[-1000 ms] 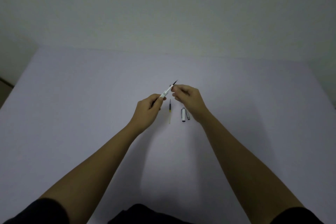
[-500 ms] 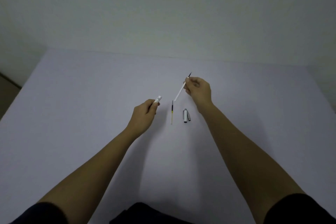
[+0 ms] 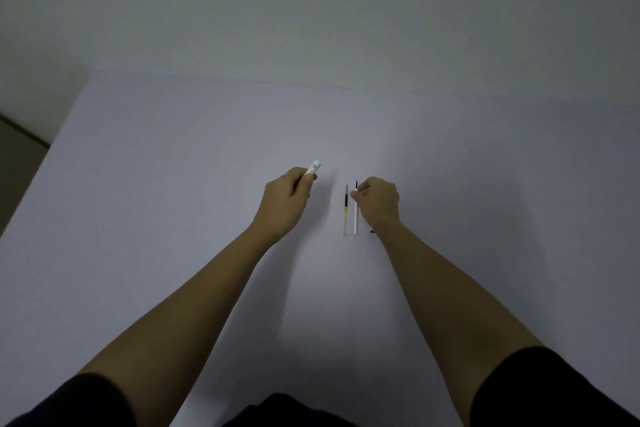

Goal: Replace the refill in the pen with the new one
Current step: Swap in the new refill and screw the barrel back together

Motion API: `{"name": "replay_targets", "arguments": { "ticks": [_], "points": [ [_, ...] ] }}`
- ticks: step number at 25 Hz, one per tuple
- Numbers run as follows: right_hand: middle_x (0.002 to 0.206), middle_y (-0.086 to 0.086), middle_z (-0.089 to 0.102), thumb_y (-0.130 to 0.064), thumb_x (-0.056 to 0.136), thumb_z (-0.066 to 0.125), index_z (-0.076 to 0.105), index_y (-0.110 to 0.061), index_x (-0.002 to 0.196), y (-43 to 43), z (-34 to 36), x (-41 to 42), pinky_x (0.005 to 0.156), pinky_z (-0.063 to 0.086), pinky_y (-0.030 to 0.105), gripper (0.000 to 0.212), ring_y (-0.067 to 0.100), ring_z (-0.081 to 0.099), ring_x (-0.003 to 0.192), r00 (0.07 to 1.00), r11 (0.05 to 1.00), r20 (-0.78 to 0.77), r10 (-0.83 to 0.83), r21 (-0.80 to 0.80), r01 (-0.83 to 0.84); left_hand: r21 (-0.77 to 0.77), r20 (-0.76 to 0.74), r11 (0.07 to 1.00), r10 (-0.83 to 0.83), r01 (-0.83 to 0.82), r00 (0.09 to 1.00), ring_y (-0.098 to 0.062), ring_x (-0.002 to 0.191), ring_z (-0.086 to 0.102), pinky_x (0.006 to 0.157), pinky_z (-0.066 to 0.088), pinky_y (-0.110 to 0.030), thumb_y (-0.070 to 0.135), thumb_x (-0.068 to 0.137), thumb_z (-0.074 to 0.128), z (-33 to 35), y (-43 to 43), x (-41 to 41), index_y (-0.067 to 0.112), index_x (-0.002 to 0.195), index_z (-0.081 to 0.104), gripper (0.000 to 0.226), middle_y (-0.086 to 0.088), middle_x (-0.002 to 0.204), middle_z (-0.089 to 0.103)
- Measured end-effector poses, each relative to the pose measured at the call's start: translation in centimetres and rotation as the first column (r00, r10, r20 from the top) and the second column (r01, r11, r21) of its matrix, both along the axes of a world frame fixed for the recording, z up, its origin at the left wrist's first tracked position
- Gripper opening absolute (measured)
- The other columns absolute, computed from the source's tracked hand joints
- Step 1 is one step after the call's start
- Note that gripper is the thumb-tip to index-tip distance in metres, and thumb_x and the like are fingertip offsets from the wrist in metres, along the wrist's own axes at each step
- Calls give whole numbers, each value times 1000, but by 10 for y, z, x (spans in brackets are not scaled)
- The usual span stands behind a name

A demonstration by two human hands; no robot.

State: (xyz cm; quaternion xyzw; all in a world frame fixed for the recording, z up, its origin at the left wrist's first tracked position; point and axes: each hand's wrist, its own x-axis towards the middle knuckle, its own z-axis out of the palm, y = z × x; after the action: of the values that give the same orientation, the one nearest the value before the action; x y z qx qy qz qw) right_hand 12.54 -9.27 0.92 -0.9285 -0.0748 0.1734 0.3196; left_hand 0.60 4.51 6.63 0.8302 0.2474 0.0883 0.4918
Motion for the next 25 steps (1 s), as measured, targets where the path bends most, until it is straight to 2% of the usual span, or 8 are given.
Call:
{"name": "replay_targets", "arguments": {
  "ticks": [3,7,10,14,17,22,25],
  "points": [
    [97,20,70,-14,84,66,66,3,93,3,-9,1,70,43,28,20,32,65,90,1000,998,3,2,-59,-2,-11,-5,1000,4,-4,1000,-4,56,47,49,38,-4,29,97,41,-8,3,5,14,99,62,26,10,67,54],
    [93,21,69,-12,84,65,65,5,90,3,-13,-1,68,44,30,18,32,64,86,1000,997,3,-10,-71,10,-41,-12,999,2,-3,1000,-6,55,46,48,37,-5,30,97,41,-14,4,7,18,95,61,23,9,67,53],
    [93,21,68,-13,86,64,64,5,92,3,-9,-2,72,48,34,19,32,64,86,1000,998,10,-4,-68,5,-33,-8,999,-4,4,1000,-6,57,46,49,37,-5,30,97,41,-16,3,5,14,96,62,26,8,66,53],
    [94,22,69,-13,86,63,63,3,93,8,-3,-4,74,50,36,17,34,65,88,996,995,45,78,-63,-76,-38,-4,999,7,-7,1000,-6,58,47,49,37,-5,30,97,41,-15,4,3,16,100,62,25,8,67,54],
    [98,22,68,-12,85,64,63,5,97,17,-2,-11,79,52,39,21,35,64,92,985,978,34,170,-129,-165,-28,-1,1000,12,-12,1000,-6,57,47,50,37,-6,30,97,41,-13,5,1,16,99,62,25,8,67,54],
    [104,21,68,-3,87,56,62,5,103,27,-7,-18,78,51,35,18,31,65,94,985,962,25,171,-222,-161,-16,-6,1000,22,-22,1000,-8,58,47,51,38,-6,30,97,41,-13,12,-3,13,99,62,27,6,68,54],
    [104,20,69,-7,85,60,64,4,103,32,-4,-18,77,50,32,21,31,65,96,992,972,2,126,-201,-123,-17,-14,999,31,-31,999,-8,59,47,51,38,-6,30,97,41,-13,16,-4,16,98,62,26,6,67,54]
  ]
}}
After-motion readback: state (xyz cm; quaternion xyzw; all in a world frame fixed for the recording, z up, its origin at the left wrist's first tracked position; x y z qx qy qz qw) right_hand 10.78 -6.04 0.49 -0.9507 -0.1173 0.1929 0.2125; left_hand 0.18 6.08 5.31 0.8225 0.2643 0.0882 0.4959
